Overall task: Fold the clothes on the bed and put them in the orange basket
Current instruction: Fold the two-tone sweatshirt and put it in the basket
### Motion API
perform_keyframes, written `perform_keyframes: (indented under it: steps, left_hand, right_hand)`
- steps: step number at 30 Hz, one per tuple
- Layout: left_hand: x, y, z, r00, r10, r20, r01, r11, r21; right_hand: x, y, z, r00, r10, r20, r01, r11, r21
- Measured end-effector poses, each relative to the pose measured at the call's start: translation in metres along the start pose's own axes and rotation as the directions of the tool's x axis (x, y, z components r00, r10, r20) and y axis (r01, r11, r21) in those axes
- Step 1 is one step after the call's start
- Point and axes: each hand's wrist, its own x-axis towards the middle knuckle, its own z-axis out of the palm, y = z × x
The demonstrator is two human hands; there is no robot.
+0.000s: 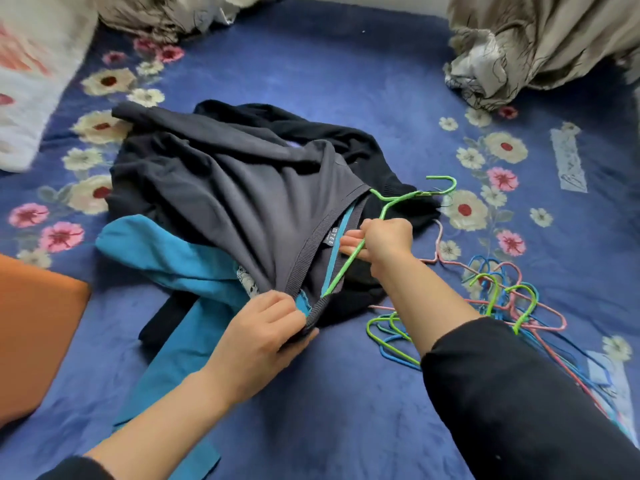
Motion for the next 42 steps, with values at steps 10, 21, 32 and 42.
perform_keyframes:
  steps: [10, 21, 32, 42]
  left_hand:
    - [-0.011, 0.024, -0.092, 0.985, -0.17, 0.037, 0.165, 0.981, 0.105]
    - [-0.042, 0.054, -0.093, 0.605, -0.796, 0.026, 0.79, 0.595, -0.147]
    - [-0.017, 0.072, -0.077, 0.47, -0.882, -0.019, 0.866, 0.465, -0.182]
    - [-0.001, 0.079, -0.104, 0.558, -0.829, -0.048, 0.788, 0.547, -0.282]
  right_hand:
    - [-0.075, -0.068, -0.005, 0.996, -0.088, 0.029, 0.088, 0.996, 0.013]
    - [-0.106, -0.056, -0.152, 0.912, -0.11, 0.396, 0.401, 0.446, -0.8]
    - [-0.093, 0.044, -0.306, 0.944, -0.196, 0.265, 0.329, 0.583, -0.743]
    - [-0.093, 0.078, -0.227, 0.964, -0.232, 0.127, 0.203, 0.337, -0.919]
